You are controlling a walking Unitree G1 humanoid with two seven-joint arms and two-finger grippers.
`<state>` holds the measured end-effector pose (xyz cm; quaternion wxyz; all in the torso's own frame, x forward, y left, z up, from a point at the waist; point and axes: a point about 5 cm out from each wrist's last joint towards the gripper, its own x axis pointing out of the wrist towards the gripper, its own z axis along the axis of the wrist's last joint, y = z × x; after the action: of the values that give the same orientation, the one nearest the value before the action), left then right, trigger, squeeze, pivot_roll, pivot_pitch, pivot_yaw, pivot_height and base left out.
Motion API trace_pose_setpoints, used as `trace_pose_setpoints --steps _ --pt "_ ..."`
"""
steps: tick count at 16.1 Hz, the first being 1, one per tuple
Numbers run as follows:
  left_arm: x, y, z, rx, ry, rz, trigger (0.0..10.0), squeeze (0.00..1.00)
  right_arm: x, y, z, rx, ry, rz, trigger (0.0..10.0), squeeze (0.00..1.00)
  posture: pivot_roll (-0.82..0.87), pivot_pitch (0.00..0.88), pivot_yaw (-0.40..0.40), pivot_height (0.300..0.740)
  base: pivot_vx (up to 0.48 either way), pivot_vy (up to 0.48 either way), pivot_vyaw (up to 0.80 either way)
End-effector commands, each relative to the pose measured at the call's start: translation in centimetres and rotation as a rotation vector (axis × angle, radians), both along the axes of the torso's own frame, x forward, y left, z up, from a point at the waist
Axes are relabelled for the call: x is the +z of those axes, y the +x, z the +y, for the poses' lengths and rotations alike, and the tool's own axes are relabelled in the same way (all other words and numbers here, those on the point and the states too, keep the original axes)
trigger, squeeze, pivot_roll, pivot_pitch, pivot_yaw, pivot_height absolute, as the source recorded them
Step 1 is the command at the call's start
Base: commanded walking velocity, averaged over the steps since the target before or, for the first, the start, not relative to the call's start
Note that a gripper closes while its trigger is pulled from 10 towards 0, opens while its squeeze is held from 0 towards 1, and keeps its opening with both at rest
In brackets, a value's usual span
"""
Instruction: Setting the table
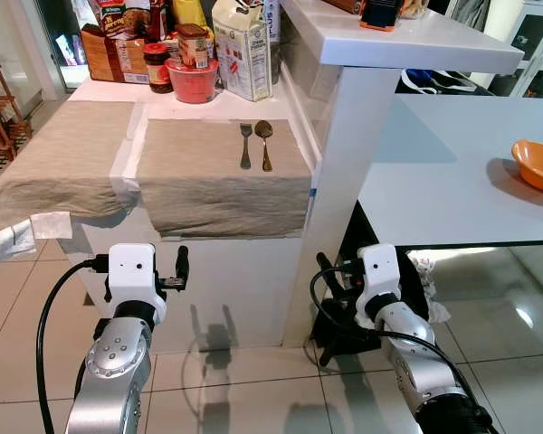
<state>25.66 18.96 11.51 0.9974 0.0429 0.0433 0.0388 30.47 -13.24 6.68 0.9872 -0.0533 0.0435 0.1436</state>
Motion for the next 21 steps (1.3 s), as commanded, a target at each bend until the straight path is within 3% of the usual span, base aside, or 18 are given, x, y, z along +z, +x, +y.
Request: trace_pose_setpoints --steps 1,2,3,7,12,14,17,21 --pt "-0.1 0.1 -0.2 0.001 0.002 0.014 10.0 1.00 -0.1 0.0 -0.2 -0.006 0.003 0.011 10.0 0.00 0.08 0.000 -0.048 0.736 0.000 0.000 0.00" --pt "0.5 0.5 -0.1 0.002 0.037 -0.014 10.0 0.00 2.4 1.0 1.0 0.009 0.011 -0.080 10.0 0.00 0.08 0.000 -0.043 0.736 0.000 0.000 0.00" --pt "0.7 0.7 0.0 0.005 0.053 -0.023 10.0 0.00 3.3 1.2 1.5 0.013 0.015 -0.111 10.0 0.00 0.07 0.000 -0.041 0.736 0.000 0.000 0.00" --pt "0.7 0.7 0.3 -0.010 0.021 -0.052 10.0 0.00 2.8 1.0 1.3 0.003 0.025 -0.102 10.0 0.00 0.07 0.000 -0.040 0.736 0.000 0.000 0.00" --pt "1.0 1.0 2.9 0.002 0.032 -0.097 10.0 0.00 2.6 0.7 0.8 -0.031 0.032 -0.133 10.0 0.00 0.08 0.000 -0.042 0.736 0.000 0.000 0.00" --pt "1.0 1.3 2.6 -0.020 0.068 -0.088 10.0 0.00 2.8 0.6 0.9 -0.027 0.034 -0.143 10.0 0.00 0.07 0.000 -0.040 0.736 0.000 0.000 0.00" --pt "0.6 1.5 1.9 -0.037 0.038 -0.070 10.0 0.00 2.7 0.5 1.1 -0.020 0.031 -0.145 10.0 0.00 0.07 0.000 -0.038 0.736 0.000 0.320 0.00" --pt "0.5 1.7 1.7 -0.014 0.090 -0.072 10.0 0.00 2.7 0.6 1.1 -0.014 0.018 -0.148 10.0 0.00 0.07 0.000 -0.044 0.736 0.000 0.120 0.00"
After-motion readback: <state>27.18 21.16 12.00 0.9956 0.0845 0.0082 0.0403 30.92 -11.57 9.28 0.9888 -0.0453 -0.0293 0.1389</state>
